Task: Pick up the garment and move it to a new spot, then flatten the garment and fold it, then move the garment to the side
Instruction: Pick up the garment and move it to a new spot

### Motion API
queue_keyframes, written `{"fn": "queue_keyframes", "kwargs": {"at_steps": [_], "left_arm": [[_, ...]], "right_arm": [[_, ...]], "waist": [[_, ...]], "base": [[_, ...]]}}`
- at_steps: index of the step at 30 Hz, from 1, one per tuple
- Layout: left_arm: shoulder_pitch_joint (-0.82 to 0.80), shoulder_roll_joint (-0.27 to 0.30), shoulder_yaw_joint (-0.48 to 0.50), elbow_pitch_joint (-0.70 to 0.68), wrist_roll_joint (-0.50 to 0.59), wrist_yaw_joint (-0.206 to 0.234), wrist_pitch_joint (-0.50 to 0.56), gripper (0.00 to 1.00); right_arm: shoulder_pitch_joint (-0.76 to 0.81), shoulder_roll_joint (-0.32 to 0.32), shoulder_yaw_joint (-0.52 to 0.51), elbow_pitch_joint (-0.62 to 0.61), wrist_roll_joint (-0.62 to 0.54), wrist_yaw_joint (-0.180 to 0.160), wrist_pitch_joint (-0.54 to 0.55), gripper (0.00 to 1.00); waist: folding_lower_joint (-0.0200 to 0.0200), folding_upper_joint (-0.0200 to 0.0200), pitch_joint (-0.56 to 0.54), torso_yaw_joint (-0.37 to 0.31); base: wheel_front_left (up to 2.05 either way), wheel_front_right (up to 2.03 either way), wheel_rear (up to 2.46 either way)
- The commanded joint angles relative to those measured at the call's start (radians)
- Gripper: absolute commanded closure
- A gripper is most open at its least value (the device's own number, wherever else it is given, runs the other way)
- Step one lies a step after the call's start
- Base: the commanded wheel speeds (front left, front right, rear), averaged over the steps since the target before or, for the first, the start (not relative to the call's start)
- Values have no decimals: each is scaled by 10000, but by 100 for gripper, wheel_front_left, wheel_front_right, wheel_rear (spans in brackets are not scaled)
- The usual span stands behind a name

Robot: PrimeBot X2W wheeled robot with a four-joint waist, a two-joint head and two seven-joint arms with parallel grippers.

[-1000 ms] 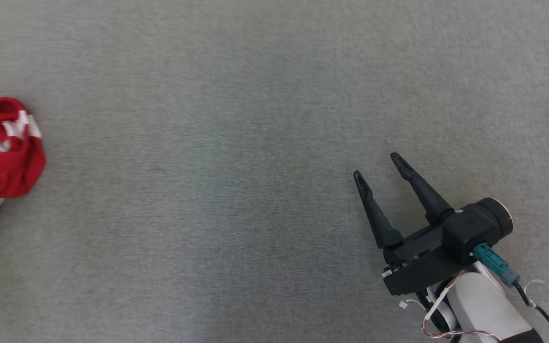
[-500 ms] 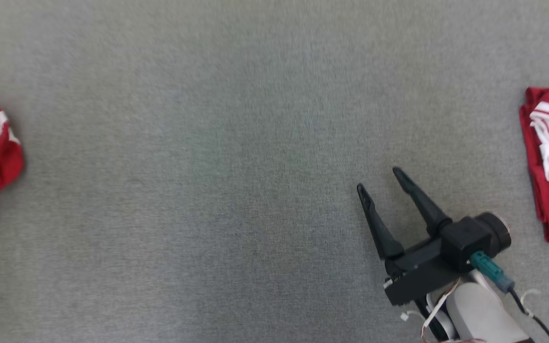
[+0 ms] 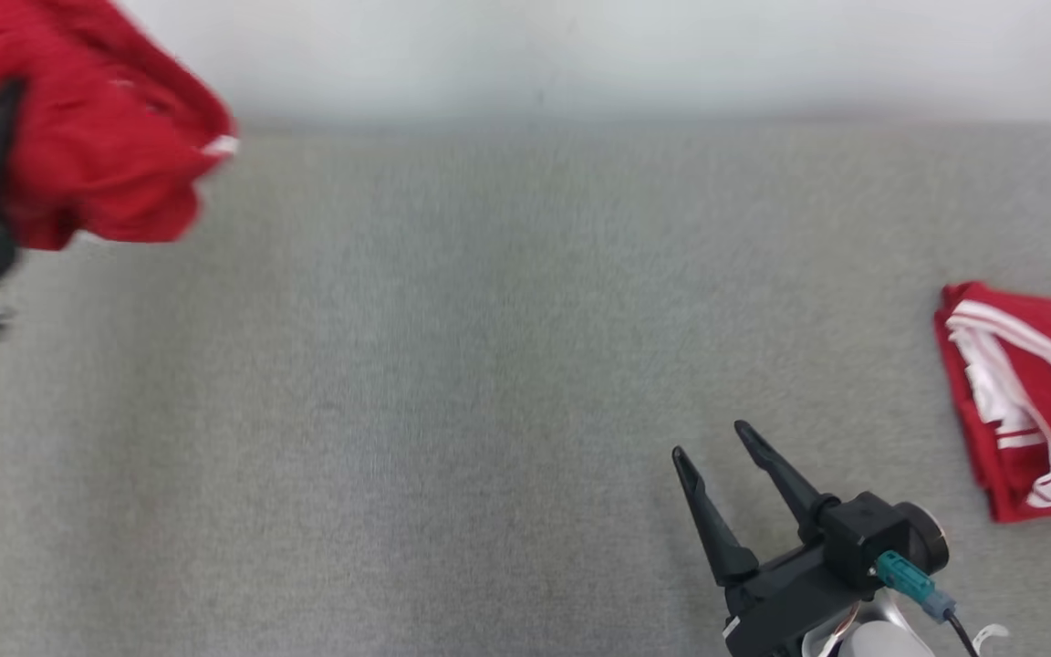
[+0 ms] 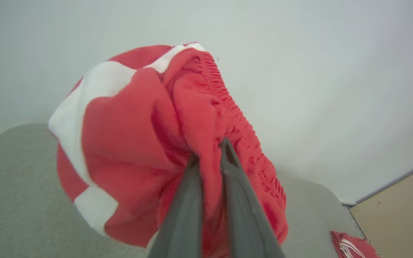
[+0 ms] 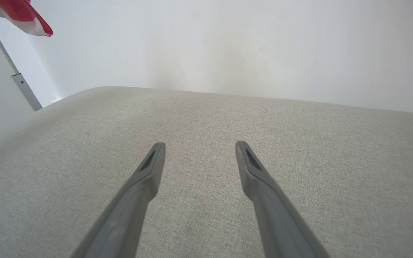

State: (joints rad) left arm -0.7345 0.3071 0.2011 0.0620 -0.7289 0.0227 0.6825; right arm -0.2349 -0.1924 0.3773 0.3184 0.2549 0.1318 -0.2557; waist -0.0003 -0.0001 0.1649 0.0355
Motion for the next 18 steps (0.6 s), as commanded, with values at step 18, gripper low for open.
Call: {"fn": "queue_keyframes", "kwargs": {"at_steps": [18], "left_arm": [[2524, -2224, -2578, -244, 897, 445, -1085, 100]], "right_arm": [[-121, 259, 110, -57, 171, -25, -50, 0]], "waist": [[3, 1, -436, -3576]], "base": [[0, 0, 0]]}}
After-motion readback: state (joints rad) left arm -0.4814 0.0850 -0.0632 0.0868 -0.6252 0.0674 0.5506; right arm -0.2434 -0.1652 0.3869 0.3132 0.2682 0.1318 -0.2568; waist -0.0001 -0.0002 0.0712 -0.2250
